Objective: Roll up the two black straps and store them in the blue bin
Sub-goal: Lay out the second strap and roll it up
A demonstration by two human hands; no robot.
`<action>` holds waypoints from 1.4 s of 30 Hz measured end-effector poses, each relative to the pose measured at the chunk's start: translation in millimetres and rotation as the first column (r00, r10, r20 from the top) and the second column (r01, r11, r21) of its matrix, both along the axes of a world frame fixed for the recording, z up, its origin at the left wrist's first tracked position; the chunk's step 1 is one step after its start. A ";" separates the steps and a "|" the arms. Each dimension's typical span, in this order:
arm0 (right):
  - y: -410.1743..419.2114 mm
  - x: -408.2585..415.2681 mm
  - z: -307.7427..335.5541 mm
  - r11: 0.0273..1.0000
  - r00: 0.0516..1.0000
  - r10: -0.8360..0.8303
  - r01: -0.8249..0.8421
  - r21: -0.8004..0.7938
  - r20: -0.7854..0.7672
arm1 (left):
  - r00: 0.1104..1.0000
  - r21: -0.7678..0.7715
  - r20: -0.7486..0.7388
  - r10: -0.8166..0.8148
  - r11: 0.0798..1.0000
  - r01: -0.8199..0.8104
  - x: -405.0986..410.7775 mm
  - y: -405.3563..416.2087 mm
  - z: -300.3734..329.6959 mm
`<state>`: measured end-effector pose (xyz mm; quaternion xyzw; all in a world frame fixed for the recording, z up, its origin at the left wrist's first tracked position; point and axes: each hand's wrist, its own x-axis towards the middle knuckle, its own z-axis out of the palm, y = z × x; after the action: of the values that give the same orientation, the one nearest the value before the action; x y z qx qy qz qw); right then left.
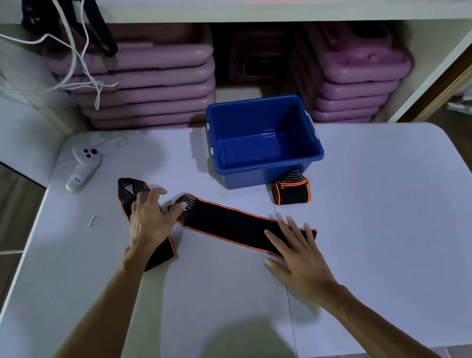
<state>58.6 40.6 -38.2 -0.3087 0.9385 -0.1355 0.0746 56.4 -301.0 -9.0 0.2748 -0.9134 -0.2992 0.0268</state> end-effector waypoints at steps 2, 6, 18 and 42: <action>-24.0 2.0 4.2 0.997 1.000 -0.020 0.020 -0.070 0.002 | 0.972 0.016 0.010 0.234 0.972 -0.234 21.8 9.3 -0.5; -71.5 9.0 11.1 0.960 0.984 0.022 0.029 -0.279 0.175 | 0.888 0.296 0.050 0.456 0.843 -0.449 64.5 41.9 -4.2; -110.6 11.9 7.9 0.911 0.744 0.127 0.175 -0.374 0.656 | 0.906 0.092 0.033 0.422 0.901 -0.423 78.5 20.7 -8.8; -59.9 -3.2 53.1 0.952 0.895 0.161 -0.030 -0.304 0.416 | 0.918 0.695 0.259 -0.301 0.718 0.039 44.7 -47.2 40.2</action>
<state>55.3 -19.3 14.9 -0.3243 0.8513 -0.3332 0.2432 101.1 -348.2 31.2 0.2280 -0.7519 -0.5575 -0.2678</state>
